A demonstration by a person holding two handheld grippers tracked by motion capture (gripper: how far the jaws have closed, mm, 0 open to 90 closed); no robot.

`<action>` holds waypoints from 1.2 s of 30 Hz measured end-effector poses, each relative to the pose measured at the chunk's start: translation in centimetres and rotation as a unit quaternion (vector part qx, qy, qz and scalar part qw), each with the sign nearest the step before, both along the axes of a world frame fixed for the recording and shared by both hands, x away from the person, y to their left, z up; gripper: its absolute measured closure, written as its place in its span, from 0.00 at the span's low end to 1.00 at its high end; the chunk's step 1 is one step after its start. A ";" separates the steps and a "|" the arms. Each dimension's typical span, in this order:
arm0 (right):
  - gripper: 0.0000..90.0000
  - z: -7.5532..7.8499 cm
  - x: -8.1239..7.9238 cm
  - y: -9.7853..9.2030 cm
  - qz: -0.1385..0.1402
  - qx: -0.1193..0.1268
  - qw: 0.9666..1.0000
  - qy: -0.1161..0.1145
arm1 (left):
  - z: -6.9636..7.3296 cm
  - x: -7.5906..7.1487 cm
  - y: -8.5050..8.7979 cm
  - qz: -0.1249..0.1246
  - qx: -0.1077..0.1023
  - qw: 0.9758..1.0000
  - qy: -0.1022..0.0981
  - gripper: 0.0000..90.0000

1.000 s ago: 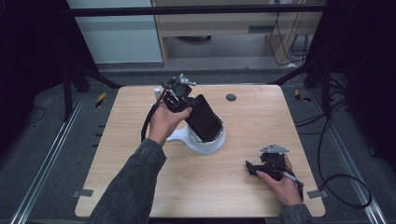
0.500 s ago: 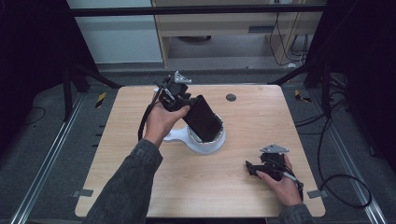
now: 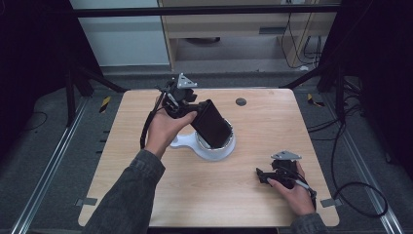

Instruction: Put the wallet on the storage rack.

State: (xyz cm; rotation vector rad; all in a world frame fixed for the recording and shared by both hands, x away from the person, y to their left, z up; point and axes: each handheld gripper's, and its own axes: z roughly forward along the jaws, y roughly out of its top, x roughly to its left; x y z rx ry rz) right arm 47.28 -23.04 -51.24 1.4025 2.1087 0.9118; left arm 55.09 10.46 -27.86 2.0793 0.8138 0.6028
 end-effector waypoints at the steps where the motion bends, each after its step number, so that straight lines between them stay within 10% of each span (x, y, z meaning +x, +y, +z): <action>1: 0.05 0.0 0.0 0.0 0.000 0.000 1.000 0.000 | 0.1 -0.2 0.0 -0.004 -0.003 1.000 -0.001 0.55; 14: 0.05 0.0 0.0 0.0 -0.001 0.000 1.000 0.001 | 0.2 -3.2 -0.4 -0.040 -0.014 0.999 -0.016 0.17; 36: 0.05 0.0 0.0 0.0 -0.002 0.000 1.000 -0.001 | -2.9 -7.6 1.7 -0.071 -0.019 0.997 -0.023 0.05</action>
